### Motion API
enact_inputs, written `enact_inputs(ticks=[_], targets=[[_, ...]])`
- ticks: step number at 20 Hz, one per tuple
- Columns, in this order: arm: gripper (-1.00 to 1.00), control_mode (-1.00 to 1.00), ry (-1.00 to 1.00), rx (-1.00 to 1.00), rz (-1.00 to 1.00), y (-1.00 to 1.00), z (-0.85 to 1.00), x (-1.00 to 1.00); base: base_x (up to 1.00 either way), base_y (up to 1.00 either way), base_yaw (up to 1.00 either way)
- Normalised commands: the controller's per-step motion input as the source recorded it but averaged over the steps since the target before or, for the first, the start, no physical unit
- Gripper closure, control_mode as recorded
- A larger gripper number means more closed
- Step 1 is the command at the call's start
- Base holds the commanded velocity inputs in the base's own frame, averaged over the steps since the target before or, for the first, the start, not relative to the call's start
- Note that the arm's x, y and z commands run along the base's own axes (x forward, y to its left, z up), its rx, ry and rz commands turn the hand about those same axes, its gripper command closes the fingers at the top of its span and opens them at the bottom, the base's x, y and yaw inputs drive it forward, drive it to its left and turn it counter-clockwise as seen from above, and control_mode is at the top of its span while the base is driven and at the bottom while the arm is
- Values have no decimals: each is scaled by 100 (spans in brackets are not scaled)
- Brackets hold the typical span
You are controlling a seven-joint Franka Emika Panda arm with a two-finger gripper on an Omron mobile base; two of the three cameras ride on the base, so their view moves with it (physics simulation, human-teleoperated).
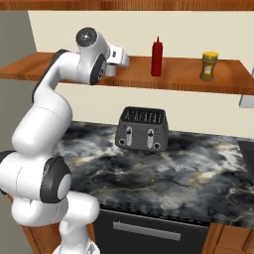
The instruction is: Collect the turmeric, ketchup, and shaker from the cabinet and place them next to the stove.
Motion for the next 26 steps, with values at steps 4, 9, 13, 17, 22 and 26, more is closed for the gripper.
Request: enact_inputs(ticks=[4,9,13,17,22,26], targets=[[-100,-100,6,0,1,0,0,14,0,0,0],[100,-100,6,0,1,0,-3,12,0,0,0],[100,-100,1,0,2,0,-7,2,0,0,0],[100,-100,1,0,0,0,-2,0,0,0,0],[100,-100,1,0,0,0,-2,0,0,0,0],[100,-100,0,0,0,0,-1,-6,0,0,0]])
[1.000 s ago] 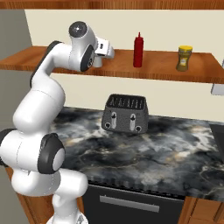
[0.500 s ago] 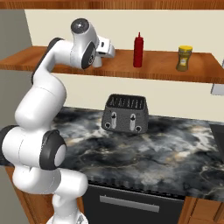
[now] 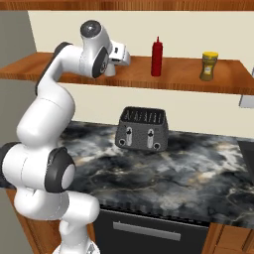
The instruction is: Collect the turmeric, ketchup, and shaker from the cabinet and place them next to the stove.
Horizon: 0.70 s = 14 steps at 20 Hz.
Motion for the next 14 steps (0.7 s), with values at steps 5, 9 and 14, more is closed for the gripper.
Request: enact_inputs(ticks=[5,9,14], targets=[[100,-100,0,0,0,0,0,-23,0,0,0],[100,-100,-4,0,0,0,-4,-52,0,0,0],[100,-100,-7,0,1,-1,-20,-92,0,0,0]])
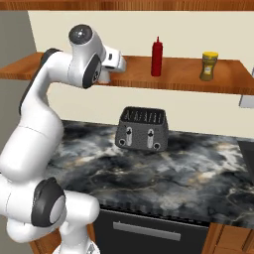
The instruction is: Collect the turmeric, ketchup, and shaker from the cabinet and place them next to the stove.
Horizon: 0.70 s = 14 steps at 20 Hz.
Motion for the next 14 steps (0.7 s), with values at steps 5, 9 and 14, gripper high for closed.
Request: enact_inputs(ticks=[5,9,14], targets=[[100,-100,-3,0,1,0,-24,-100,0,0,0],[100,-100,0,0,0,0,-24,-100,0,0,0],[100,-100,0,0,0,2,-29,-99,0,0,0]])
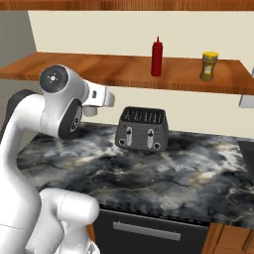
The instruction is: Collect the turmeric, ketchup, and shaker from the cabinet and place them next to the stove.
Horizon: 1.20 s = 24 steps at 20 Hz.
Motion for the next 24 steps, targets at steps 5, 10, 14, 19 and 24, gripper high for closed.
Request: enact_inputs(ticks=[5,10,14,19,24], targets=[[100,-100,1,0,0,0,-38,-94,0,0,0],[100,100,0,0,1,2,-20,-48,-19,4,2],[100,100,0,0,0,0,0,0,-64,-5,-6],[100,100,0,0,0,0,0,0,-71,-27,-42],[100,100,0,0,0,0,0,0,-38,-12,-60]])
